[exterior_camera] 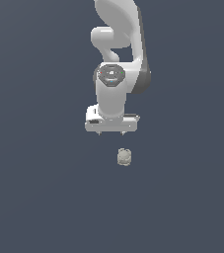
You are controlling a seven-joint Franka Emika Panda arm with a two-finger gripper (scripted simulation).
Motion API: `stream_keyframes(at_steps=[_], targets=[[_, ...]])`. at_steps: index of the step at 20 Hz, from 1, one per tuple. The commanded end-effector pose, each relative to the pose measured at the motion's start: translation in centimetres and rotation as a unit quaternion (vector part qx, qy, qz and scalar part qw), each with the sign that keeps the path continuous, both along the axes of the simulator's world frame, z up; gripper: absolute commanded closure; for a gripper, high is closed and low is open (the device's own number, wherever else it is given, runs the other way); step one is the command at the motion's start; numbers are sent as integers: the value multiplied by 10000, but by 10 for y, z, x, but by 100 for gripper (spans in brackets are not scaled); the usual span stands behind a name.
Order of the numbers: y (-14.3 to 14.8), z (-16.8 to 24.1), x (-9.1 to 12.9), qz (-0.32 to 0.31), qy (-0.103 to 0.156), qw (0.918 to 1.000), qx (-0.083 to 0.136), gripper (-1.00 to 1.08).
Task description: Pick up the object and move it to a goal position.
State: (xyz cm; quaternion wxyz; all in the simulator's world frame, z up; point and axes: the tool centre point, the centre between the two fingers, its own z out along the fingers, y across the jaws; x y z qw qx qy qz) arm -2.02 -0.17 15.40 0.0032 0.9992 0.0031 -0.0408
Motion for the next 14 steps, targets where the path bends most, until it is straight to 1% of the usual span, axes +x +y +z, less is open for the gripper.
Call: stream_keyframes(at_steps=[1, 4, 10, 14], targets=[[0, 0, 0, 0, 0, 10000, 0, -92], [2, -1, 1, -12, -9, 10000, 19, -92], [9, -5, 5, -60, -47, 9999, 124, -92], [9, -5, 4, -56, -46, 9999, 132, -92]])
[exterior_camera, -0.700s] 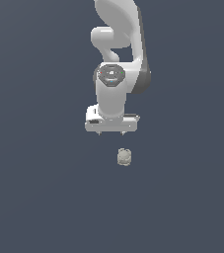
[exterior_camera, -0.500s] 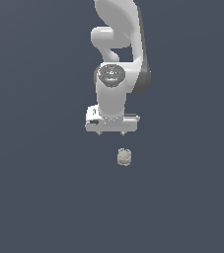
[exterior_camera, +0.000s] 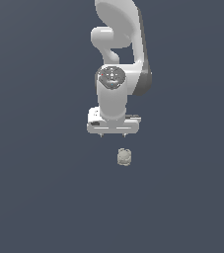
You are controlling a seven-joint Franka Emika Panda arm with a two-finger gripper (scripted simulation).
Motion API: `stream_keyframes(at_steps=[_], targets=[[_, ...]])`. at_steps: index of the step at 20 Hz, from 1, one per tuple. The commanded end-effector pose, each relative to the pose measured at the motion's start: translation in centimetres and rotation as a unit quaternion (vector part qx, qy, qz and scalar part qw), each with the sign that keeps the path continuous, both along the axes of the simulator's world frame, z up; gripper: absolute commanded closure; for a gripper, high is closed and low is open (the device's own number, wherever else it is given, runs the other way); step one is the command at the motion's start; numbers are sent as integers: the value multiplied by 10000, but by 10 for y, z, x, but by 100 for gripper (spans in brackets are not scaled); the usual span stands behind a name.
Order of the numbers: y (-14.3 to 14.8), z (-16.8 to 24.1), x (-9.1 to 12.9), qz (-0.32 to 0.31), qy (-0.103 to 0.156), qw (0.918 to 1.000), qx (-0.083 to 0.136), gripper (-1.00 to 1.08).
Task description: Pick up the object and move it to a goal position.
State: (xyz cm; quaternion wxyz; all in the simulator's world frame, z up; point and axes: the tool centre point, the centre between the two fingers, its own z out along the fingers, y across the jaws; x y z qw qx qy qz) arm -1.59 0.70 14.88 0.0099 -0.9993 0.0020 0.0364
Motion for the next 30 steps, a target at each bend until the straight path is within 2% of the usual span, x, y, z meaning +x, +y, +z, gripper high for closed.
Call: stream_keyframes(at_steps=[1, 8, 19, 30], targets=[[0, 0, 0, -5, -4, 10000, 0, -92], [11, -12, 12, -152, -76, 9998, -38, -92], [46, -51, 45, -599, -306, 9977, -116, -92], [54, -62, 50, -675, -344, 9970, -123, -92]])
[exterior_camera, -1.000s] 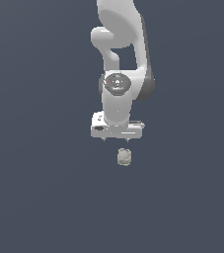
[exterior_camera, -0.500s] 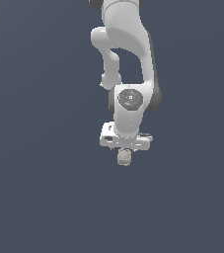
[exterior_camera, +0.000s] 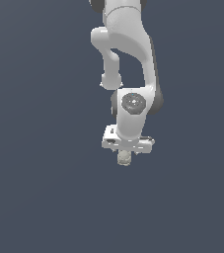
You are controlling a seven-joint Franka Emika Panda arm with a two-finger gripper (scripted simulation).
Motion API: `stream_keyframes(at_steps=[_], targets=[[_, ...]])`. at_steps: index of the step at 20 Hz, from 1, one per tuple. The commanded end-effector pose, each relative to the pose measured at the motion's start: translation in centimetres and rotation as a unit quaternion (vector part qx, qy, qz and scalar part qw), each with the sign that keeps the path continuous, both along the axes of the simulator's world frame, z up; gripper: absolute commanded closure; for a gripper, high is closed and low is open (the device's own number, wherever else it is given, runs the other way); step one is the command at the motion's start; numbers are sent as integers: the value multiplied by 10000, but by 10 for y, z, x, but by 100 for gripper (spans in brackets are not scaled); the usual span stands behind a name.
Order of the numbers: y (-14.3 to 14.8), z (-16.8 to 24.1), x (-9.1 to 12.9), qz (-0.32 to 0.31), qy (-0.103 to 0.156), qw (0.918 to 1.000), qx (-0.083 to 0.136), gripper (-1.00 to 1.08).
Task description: Pick up the object and move it to a goal position.
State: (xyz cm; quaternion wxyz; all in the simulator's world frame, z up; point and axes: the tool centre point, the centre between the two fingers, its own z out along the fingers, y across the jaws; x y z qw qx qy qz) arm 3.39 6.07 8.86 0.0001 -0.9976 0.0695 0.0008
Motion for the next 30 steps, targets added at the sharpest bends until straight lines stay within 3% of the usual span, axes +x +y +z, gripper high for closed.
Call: stream_keyframes(at_steps=[1, 14, 15, 30], targets=[[0, -5, 0, -3, 2, 10000, -1, -92], [0, -49, 1, -17, -8, 10000, -2, -92], [0, -49, 1, -17, -8, 10000, -2, 108], [-10, -47, 1, -17, -8, 10000, -2, 108]])
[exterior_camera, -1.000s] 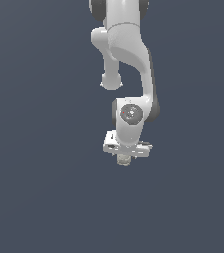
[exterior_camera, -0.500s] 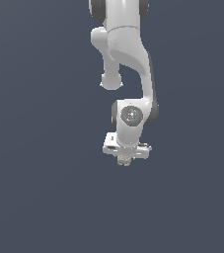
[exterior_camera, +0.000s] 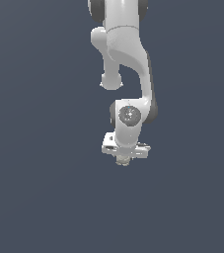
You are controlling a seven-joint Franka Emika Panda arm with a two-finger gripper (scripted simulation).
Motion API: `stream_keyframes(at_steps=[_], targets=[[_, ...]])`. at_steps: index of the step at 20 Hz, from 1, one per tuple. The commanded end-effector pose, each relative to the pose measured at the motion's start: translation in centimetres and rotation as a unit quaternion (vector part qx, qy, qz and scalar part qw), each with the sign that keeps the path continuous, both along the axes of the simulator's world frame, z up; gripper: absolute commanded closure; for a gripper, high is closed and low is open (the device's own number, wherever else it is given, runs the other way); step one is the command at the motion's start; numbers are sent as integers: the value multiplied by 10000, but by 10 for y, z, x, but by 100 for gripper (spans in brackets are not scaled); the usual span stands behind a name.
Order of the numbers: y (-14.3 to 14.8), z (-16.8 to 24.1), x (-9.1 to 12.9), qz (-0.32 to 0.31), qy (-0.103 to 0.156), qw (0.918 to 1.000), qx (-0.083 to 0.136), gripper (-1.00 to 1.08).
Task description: Pick up the object and move it to a goal position.
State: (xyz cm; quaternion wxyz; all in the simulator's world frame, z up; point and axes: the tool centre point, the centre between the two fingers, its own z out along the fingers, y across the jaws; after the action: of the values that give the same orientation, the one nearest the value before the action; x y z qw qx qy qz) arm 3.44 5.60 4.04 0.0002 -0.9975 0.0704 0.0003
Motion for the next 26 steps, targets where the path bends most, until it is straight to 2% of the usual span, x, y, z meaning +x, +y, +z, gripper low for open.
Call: stream_keyframes(at_steps=[1, 6, 17, 22, 26], targets=[[-10, 2, 0, -8, -3, 10000, -2, 108], [-45, 7, 1, -8, -3, 10000, -2, 108], [-163, 26, 7, -8, -3, 10000, -2, 108], [-192, 31, 10, -8, -3, 10000, -2, 108], [-201, 33, 12, -8, -3, 10000, -2, 108]])
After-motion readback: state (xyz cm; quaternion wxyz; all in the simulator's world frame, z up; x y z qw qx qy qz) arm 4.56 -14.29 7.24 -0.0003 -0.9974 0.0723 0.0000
